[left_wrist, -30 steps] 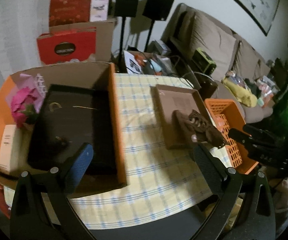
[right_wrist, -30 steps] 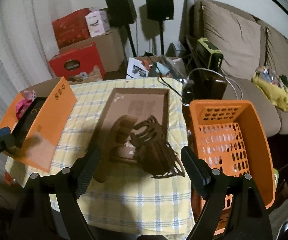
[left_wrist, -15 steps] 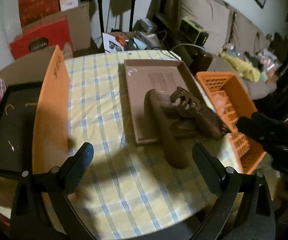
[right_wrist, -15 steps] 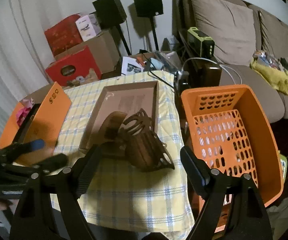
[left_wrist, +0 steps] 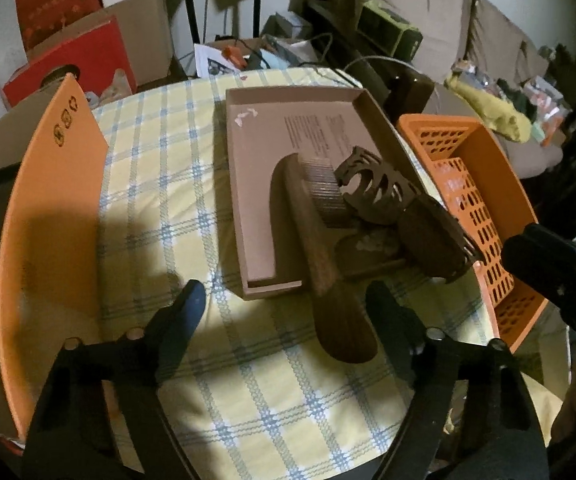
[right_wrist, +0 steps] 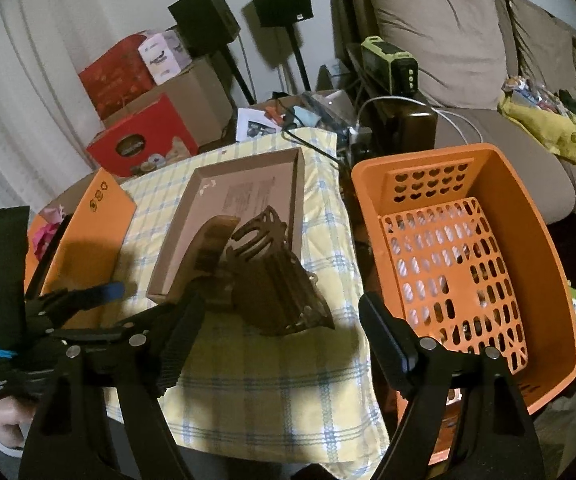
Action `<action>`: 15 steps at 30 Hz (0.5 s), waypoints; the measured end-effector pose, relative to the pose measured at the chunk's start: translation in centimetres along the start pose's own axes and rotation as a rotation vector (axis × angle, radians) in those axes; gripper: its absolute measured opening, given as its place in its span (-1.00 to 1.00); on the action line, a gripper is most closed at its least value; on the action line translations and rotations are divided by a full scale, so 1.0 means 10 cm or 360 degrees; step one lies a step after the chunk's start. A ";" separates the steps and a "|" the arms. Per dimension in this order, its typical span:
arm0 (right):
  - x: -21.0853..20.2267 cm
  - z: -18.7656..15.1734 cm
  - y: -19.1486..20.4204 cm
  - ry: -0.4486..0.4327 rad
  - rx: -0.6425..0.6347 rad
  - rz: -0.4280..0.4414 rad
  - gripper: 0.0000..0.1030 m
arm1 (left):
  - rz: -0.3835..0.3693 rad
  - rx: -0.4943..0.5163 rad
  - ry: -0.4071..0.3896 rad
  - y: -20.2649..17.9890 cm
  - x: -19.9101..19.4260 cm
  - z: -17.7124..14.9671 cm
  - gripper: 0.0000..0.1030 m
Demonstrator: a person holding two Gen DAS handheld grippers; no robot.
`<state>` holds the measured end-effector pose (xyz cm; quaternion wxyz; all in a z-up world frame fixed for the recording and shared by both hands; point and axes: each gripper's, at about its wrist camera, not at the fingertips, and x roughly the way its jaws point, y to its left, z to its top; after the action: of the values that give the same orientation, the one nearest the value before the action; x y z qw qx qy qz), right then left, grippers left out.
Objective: Organize objects
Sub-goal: 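Move both tools toward the brown tray holding the wooden combs, then close the left tool on the long wooden comb's handle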
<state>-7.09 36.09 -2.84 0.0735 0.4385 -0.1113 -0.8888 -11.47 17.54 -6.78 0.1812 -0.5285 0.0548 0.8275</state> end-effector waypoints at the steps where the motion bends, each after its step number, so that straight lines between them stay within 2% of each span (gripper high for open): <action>1: 0.01 0.00 0.00 0.0004 -0.0002 0.0003 0.55 | -0.0004 -0.0002 0.0013 0.00 0.02 0.00 0.27; 4: 0.02 0.00 0.03 0.0012 -0.0005 0.0018 0.53 | -0.0049 -0.0018 0.0053 0.00 0.06 -0.01 0.04; 6: 0.03 0.00 0.05 0.0018 -0.0004 0.0034 0.50 | -0.0047 -0.0029 0.0061 0.01 0.07 -0.02 -0.05; 10: 0.08 0.01 0.12 0.0041 -0.0007 0.0080 0.45 | -0.0026 -0.0045 0.0048 0.08 0.05 -0.04 -0.38; 15: 0.20 -0.01 0.24 0.0090 0.0001 0.0159 0.35 | -0.0038 -0.0087 0.0048 0.18 0.04 -0.08 -0.43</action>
<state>-8.11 33.31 -3.79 0.1208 0.4573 -0.1312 -0.8712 -11.53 15.73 -7.64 0.1756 -0.5464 0.0285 0.8184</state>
